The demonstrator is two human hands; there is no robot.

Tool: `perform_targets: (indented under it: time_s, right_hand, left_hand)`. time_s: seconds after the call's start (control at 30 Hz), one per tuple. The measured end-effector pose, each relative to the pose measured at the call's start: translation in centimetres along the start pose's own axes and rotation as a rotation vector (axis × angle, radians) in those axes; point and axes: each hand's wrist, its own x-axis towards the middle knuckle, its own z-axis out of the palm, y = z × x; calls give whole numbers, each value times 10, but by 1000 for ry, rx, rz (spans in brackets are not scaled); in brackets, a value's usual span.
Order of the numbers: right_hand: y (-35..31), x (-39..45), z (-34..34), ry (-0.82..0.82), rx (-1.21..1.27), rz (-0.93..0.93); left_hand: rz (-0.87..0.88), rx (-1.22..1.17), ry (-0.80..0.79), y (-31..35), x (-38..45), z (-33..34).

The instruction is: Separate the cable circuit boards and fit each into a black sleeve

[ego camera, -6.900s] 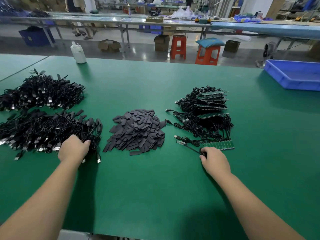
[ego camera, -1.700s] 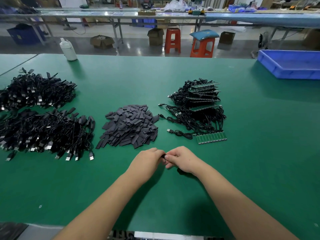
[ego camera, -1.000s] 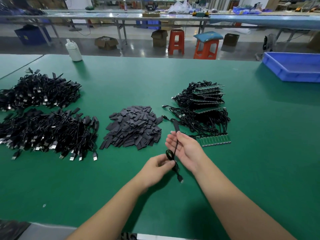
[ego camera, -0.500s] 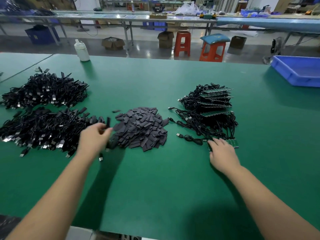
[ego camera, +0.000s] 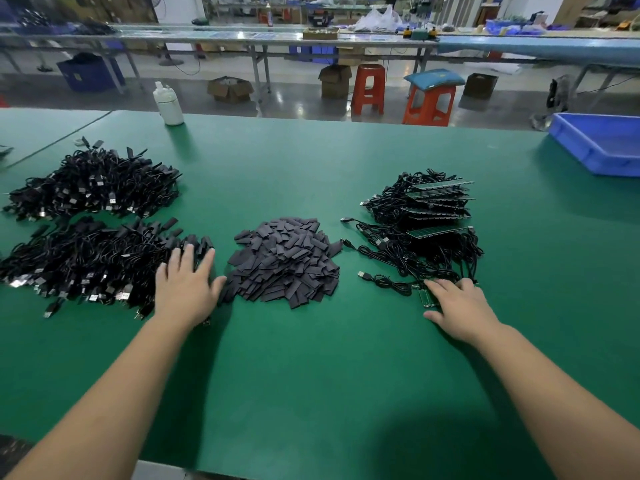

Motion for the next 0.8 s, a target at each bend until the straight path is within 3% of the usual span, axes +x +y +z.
perform_targets:
  time_s: [0.27,0.5,0.8]
  right_hand:
    - [-1,2,-3,107,1,-5]
    - [3,3,-2,95,40,-18]
    - [-2,-3,4,42,159,-12]
  left_hand:
    - [-41,84,-18,-10,4,38]
    - [8,10,-11,-30,12,37]
    - [-134,-41,-90,-14,13,27]
